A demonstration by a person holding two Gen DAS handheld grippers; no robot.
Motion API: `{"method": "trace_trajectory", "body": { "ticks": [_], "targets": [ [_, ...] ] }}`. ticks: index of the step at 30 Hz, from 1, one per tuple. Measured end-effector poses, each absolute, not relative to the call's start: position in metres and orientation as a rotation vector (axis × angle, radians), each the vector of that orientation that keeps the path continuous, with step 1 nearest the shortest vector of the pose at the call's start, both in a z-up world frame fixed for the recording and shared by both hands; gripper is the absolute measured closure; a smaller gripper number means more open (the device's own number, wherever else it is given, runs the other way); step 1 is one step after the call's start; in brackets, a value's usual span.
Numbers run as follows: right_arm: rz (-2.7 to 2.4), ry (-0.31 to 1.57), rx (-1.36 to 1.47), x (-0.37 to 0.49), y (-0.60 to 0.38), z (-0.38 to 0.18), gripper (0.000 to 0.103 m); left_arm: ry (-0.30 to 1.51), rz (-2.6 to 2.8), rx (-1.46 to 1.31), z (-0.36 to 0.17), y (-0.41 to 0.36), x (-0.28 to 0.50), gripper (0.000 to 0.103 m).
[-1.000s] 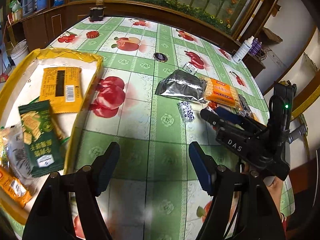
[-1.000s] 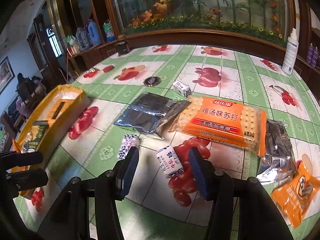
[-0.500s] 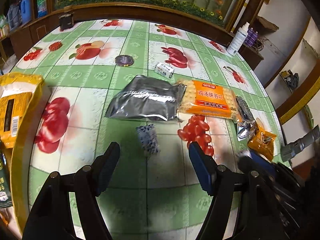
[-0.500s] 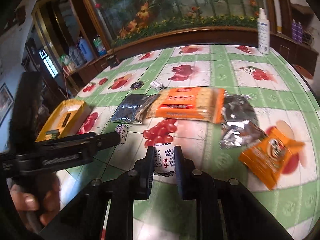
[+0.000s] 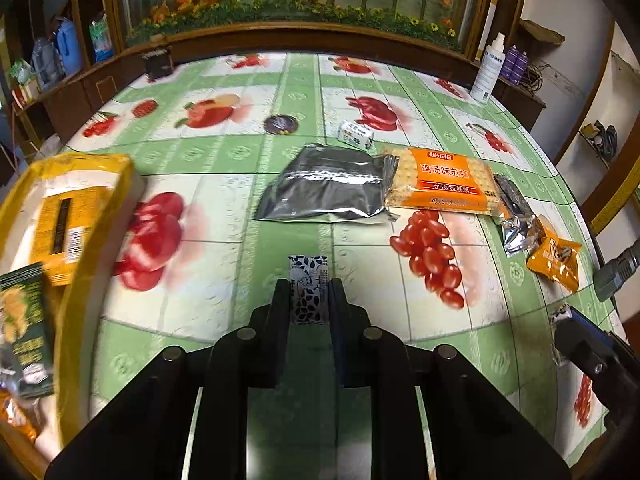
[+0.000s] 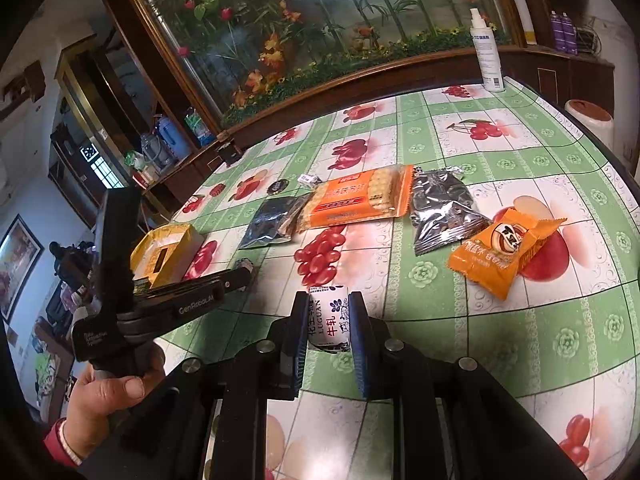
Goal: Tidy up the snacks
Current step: 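Carry both candies over the tray and lower them in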
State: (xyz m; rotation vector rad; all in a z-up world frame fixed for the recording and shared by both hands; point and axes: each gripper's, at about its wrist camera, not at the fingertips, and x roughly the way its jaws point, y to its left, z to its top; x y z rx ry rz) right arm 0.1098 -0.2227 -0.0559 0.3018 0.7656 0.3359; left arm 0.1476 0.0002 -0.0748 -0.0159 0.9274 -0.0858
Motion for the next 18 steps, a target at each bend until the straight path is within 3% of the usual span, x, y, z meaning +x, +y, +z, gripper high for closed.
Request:
{"method": "trace_trajectory", "body": {
  "ticks": [18],
  "targets": [
    [0.492, 0.763, 0.194, 0.068, -0.124, -0.042, 0.083, 0.795, 0.079, -0.025, -0.042, 0.081, 0.060, 0.087]
  ]
}}
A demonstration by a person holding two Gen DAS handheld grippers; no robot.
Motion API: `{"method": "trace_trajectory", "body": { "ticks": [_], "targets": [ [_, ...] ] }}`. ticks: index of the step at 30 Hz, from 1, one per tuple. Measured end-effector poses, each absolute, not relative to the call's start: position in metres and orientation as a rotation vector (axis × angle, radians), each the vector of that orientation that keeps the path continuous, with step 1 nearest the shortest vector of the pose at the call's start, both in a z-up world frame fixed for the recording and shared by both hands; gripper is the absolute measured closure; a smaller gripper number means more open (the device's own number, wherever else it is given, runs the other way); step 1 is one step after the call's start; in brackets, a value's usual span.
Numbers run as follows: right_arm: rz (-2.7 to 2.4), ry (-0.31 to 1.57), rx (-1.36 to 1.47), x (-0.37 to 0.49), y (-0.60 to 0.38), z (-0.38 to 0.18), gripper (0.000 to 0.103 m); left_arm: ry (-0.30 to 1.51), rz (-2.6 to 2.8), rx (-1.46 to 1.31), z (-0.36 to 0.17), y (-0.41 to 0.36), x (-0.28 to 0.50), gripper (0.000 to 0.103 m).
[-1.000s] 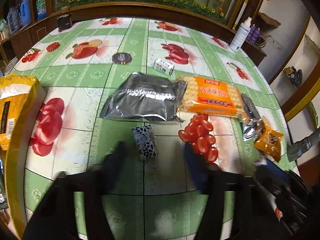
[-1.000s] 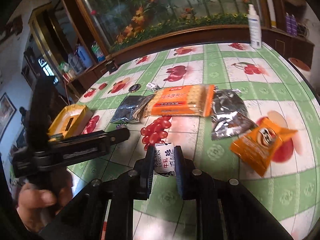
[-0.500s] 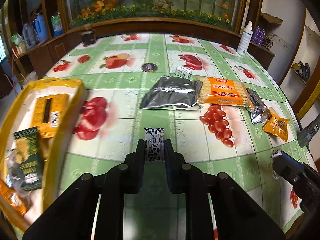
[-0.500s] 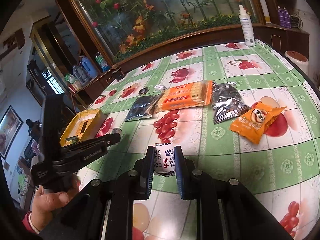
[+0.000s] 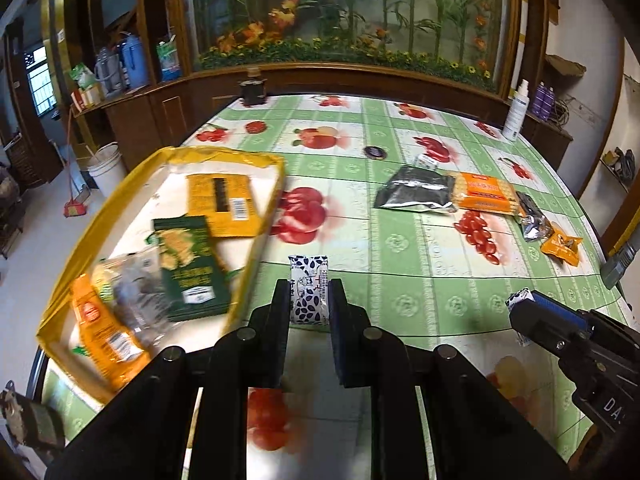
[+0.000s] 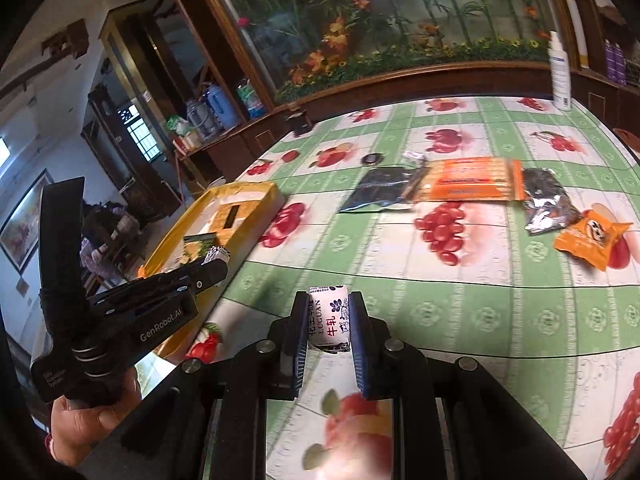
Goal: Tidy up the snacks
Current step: 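Carry both candies over the tray and lower them in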
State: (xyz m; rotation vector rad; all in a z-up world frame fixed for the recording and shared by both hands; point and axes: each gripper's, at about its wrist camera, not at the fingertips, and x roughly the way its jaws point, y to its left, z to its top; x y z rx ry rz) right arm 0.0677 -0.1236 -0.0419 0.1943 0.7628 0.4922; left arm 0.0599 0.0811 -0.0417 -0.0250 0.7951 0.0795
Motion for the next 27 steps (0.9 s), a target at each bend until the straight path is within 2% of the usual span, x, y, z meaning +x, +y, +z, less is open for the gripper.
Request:
{"method": "trace_trajectory", "body": {
  "ticks": [27],
  "targets": [
    [0.684, 0.799, 0.073, 0.065, -0.004, -0.038, 0.084, 0.778, 0.237, -0.118, -0.045, 0.178, 0.032, 0.087]
  ]
}}
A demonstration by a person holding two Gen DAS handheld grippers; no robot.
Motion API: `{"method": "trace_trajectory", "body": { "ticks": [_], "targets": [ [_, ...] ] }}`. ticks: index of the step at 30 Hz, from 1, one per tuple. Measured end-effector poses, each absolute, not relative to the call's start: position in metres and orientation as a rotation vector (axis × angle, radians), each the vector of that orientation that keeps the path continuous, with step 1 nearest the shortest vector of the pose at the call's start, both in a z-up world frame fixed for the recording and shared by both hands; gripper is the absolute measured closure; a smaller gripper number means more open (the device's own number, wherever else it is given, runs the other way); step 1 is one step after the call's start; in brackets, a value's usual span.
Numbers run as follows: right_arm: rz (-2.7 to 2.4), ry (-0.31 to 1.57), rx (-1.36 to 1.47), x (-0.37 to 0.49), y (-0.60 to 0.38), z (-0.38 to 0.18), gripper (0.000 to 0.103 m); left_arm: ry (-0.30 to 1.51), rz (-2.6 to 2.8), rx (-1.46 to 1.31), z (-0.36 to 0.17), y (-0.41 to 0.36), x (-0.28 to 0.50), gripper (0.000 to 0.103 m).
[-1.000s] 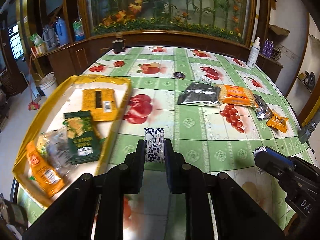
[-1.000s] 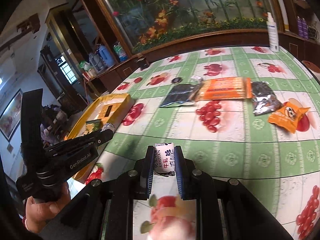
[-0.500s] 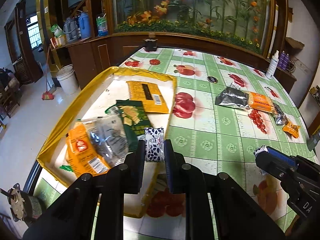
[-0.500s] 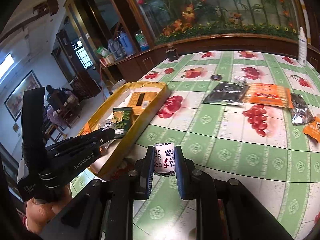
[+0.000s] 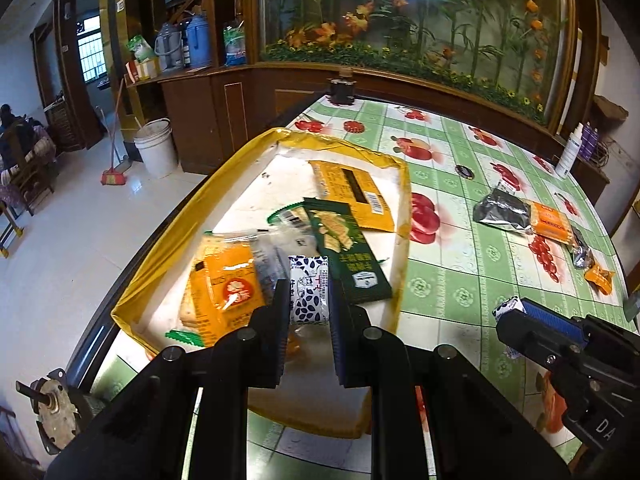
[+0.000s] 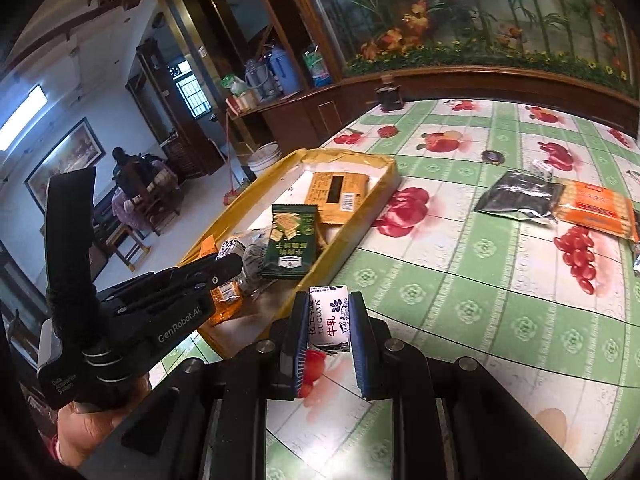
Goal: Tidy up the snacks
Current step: 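Carry both candies over the tray and lower them in, then open both tools over the tray and move back to the table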
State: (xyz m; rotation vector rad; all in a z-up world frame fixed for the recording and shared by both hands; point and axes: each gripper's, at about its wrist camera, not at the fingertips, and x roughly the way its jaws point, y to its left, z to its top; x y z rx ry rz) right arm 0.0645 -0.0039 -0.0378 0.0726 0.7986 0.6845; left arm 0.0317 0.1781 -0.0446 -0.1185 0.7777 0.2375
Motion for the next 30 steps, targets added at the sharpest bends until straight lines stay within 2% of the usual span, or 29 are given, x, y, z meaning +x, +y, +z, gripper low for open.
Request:
{"method": "trace_trajectory", "body": {
  "ticks": [30],
  "targets": [
    [0.772, 0.827, 0.060, 0.133, 0.087, -0.057, 0.083, 0.817, 0.282, -0.186, -0.056, 0.230, 0.048, 0.087]
  ]
}}
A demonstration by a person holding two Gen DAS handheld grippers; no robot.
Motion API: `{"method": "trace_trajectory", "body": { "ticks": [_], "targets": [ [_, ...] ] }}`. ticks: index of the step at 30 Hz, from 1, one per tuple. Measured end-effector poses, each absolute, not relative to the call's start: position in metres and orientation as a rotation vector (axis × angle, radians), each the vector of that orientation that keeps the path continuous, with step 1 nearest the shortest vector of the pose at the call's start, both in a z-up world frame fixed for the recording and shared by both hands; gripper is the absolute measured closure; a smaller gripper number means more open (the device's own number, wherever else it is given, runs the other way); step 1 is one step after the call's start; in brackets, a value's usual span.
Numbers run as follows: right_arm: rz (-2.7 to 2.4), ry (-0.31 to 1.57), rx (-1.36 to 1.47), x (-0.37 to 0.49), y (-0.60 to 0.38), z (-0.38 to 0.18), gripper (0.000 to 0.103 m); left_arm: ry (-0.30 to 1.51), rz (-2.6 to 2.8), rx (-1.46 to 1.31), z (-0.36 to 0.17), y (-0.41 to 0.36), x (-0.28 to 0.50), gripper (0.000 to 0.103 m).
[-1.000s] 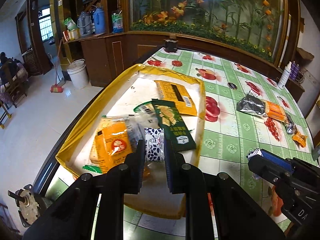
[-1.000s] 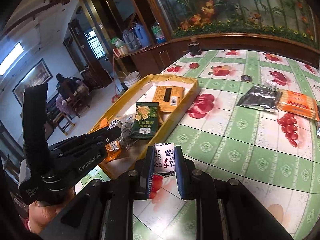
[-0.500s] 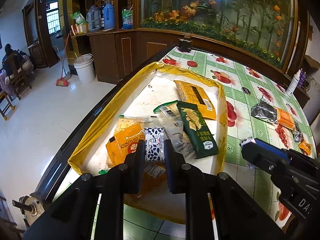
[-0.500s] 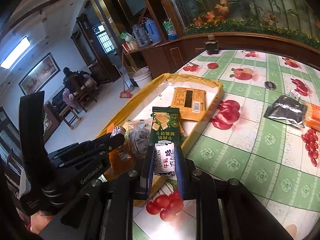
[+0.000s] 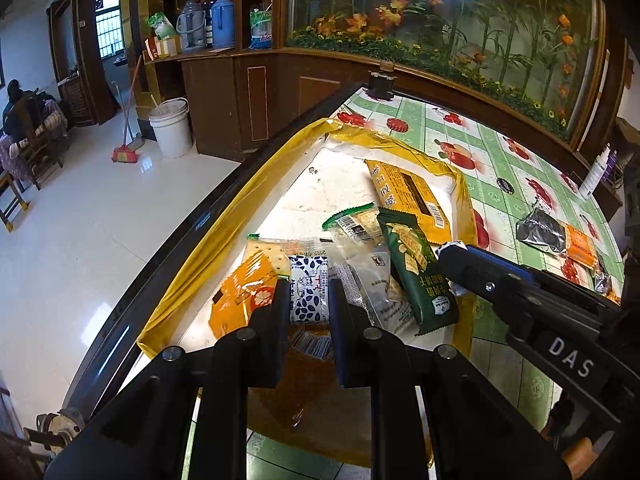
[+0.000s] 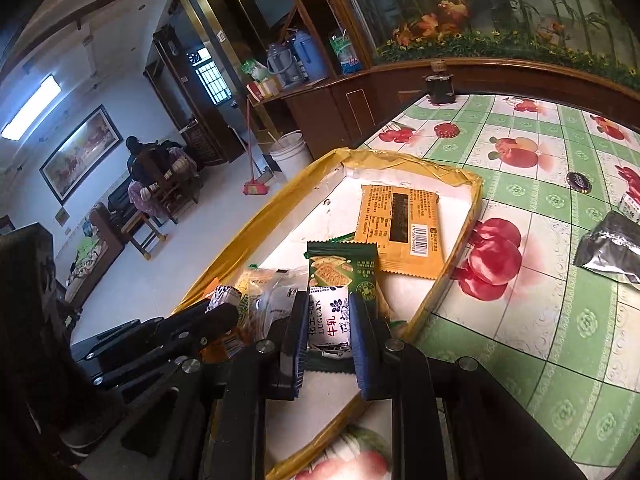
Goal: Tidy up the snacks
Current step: 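Open both tools over the tray and move back to the table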
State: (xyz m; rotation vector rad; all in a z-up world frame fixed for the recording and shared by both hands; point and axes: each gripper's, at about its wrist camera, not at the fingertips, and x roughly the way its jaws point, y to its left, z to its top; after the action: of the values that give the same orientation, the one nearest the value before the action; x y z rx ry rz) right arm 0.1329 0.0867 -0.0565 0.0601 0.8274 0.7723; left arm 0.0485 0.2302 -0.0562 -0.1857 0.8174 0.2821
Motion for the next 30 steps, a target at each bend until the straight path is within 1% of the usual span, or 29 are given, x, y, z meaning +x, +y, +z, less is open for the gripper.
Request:
{"method": "trace_trajectory", "body": {
  "ticks": [11, 12, 13, 14, 15, 16, 17, 18, 30],
  "targets": [
    [0.762, 0.853, 0.081, 0.156, 0.091, -0.066, 0.080, 0.830, 0.296, -0.183, -0.058, 0.232, 0.058, 0.087],
    [0.765, 0.855, 0.086, 0.157, 0.091, -0.066, 0.075, 0.832, 0.305, -0.180, -0.058, 0.232, 0.058, 0.087],
    [0.766, 0.857, 0.091, 0.157, 0.091, -0.066, 0.072, 0.835, 0.312, -0.182, -0.058, 0.233, 0.058, 0.084],
    [0.771, 0.857, 0.096, 0.157, 0.091, -0.066, 0.059, 0.834, 0.314, -0.189, -0.057, 0.233, 0.057, 0.075],
    [0.772, 0.852, 0.099, 0.156, 0.090, -0.065, 0.052, 0.830, 0.317, -0.196, -0.056, 0.234, 0.056, 0.069],
    [0.773, 0.845, 0.100, 0.155, 0.090, -0.064, 0.051, 0.824, 0.319, -0.200, -0.054, 0.234, 0.054, 0.055],
    [0.774, 0.841, 0.100, 0.154, 0.089, -0.062, 0.051, 0.816, 0.324, -0.202, -0.052, 0.234, 0.053, 0.046],
    [0.775, 0.838, 0.102, 0.153, 0.088, -0.061, 0.051, 0.802, 0.325, -0.202, -0.049, 0.233, 0.051, 0.045],
    [0.729, 0.806, 0.139, 0.135, 0.043, -0.047, 0.051, 0.778, 0.278, -0.162, -0.034, 0.206, 0.043, 0.044]
  ]
}}
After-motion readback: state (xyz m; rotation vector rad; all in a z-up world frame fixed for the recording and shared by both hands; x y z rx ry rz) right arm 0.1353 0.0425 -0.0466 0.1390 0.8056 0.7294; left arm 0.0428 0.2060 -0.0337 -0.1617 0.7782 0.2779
